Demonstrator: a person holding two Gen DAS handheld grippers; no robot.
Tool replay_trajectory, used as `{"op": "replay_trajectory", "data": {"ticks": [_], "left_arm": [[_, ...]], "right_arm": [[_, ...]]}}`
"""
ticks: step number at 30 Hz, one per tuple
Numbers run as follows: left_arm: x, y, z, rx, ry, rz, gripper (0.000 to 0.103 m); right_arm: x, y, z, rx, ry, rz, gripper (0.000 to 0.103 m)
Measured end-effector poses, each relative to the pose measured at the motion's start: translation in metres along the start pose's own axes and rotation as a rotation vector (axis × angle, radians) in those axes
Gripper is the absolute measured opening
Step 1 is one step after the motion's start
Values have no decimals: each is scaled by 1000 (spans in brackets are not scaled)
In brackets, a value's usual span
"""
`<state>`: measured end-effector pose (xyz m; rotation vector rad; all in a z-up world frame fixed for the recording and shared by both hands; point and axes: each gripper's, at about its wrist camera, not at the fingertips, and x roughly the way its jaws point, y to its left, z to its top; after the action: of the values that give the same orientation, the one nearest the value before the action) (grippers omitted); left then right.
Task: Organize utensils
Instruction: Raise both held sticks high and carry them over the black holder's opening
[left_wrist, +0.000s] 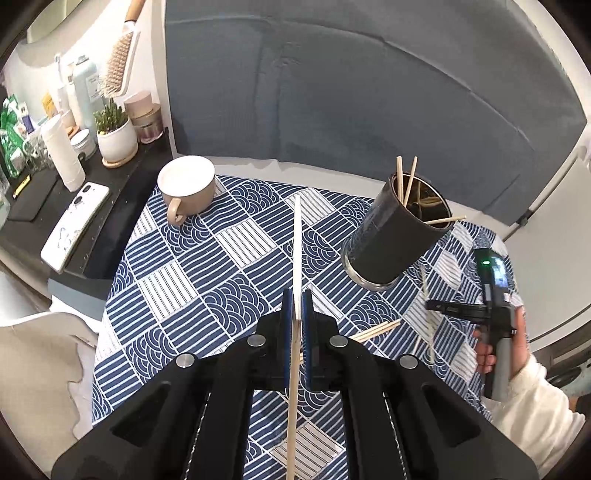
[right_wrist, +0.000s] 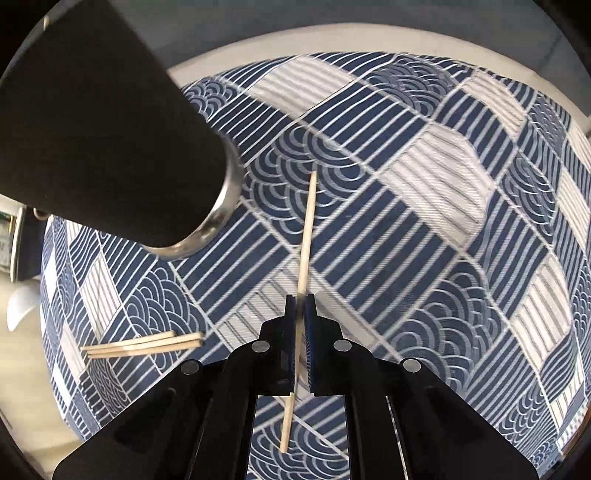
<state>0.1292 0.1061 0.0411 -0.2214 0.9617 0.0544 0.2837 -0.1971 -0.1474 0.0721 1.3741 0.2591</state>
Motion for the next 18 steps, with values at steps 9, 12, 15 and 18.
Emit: {"op": "replay_trajectory", "data": {"ticks": [9, 12, 15, 18], "left_arm": [[6, -45, 28, 99, -29, -71, 5], [5, -62, 42, 129, -58, -105, 5], [3, -77, 57, 164, -83, -141, 5], [0, -86, 66, 176, -100, -178, 5]], "right_arm": [[-71, -26, 1, 18, -166, -41, 4], [-104, -33, 8, 38, -240, -8, 4], [-140, -39, 13, 44, -319, -10, 4], [-174, -38, 13, 50, -378, 53, 4]]}}
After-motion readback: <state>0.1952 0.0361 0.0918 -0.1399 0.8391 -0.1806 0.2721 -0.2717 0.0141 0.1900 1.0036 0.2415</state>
